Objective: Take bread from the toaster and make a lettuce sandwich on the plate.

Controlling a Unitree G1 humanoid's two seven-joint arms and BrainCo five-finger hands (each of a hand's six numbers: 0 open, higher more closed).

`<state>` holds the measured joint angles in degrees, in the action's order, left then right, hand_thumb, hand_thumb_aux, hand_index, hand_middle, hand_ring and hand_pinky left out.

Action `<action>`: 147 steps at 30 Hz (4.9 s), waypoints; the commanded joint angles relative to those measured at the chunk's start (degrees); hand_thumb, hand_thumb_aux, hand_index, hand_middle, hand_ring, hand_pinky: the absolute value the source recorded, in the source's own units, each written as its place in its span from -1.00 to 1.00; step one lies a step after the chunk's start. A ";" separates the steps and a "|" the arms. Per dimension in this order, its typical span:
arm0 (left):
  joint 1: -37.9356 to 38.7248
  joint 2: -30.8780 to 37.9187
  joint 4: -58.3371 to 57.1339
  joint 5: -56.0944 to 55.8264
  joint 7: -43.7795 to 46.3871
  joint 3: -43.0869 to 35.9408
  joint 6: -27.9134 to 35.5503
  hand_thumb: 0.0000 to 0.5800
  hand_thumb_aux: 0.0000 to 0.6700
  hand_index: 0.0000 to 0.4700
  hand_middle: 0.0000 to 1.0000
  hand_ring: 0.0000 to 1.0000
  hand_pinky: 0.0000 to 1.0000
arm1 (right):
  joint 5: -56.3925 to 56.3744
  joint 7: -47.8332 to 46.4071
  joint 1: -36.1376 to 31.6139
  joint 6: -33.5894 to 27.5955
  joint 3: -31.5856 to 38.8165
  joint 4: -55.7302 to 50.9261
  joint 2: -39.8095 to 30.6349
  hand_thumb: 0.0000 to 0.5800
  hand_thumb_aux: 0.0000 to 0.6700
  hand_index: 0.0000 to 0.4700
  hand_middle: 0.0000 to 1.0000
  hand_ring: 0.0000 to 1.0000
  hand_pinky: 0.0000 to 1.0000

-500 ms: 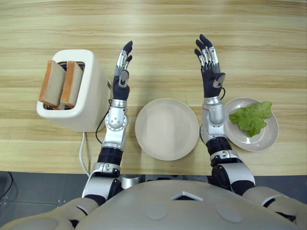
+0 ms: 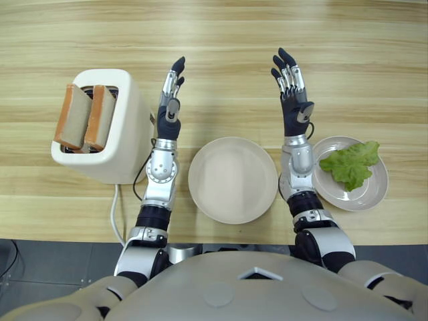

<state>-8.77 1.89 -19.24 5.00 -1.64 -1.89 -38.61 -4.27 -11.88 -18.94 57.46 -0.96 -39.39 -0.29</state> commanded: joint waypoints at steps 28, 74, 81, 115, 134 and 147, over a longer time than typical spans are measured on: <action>30.21 29.87 32.23 35.56 0.97 30.25 37.59 -1.00 -1.00 -1.00 -1.00 -1.00 -1.00 | 0.10 -0.20 0.66 -0.66 0.48 1.02 0.66 -1.00 -1.00 -1.00 -1.00 -1.00 -1.00; 8.79 23.43 53.15 -3.04 21.60 -6.30 36.97 1.00 1.00 0.96 1.00 1.00 1.00 | 43.91 28.73 14.55 6.73 -20.15 12.58 -31.70 -1.00 -1.00 -1.00 -1.00 -1.00 -1.00; 14.78 21.47 43.44 -5.94 25.87 -10.31 39.50 1.00 1.00 0.96 1.00 1.00 1.00 | 70.39 65.06 23.54 -7.07 -8.45 1.58 -48.63 -1.00 -1.00 -1.00 -1.00 -1.00 -1.00; 6.26 19.26 16.64 13.03 24.05 -18.71 27.05 -1.00 -1.00 -1.00 -1.00 -1.00 -1.00 | 68.97 82.80 10.00 -20.15 29.97 -23.47 -52.18 1.00 1.00 0.96 -1.00 -1.00 -1.00; 4.87 31.97 25.10 28.34 20.59 -12.41 31.70 -1.00 -1.00 -1.00 -1.00 -1.00 -1.00 | 59.77 74.66 6.96 -13.14 22.16 5.71 -59.44 1.00 1.00 0.96 1.00 1.00 1.00; 8.12 29.26 30.79 24.87 15.89 -6.94 29.89 -1.00 -1.00 -1.00 -1.00 -1.00 -1.00 | 55.83 58.40 2.15 -11.26 18.36 26.27 -49.42 1.00 1.00 0.96 1.00 1.00 1.00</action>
<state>-0.87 30.68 9.26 31.69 15.20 -11.80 -8.23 51.79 49.15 -15.20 45.34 16.70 -13.27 -51.46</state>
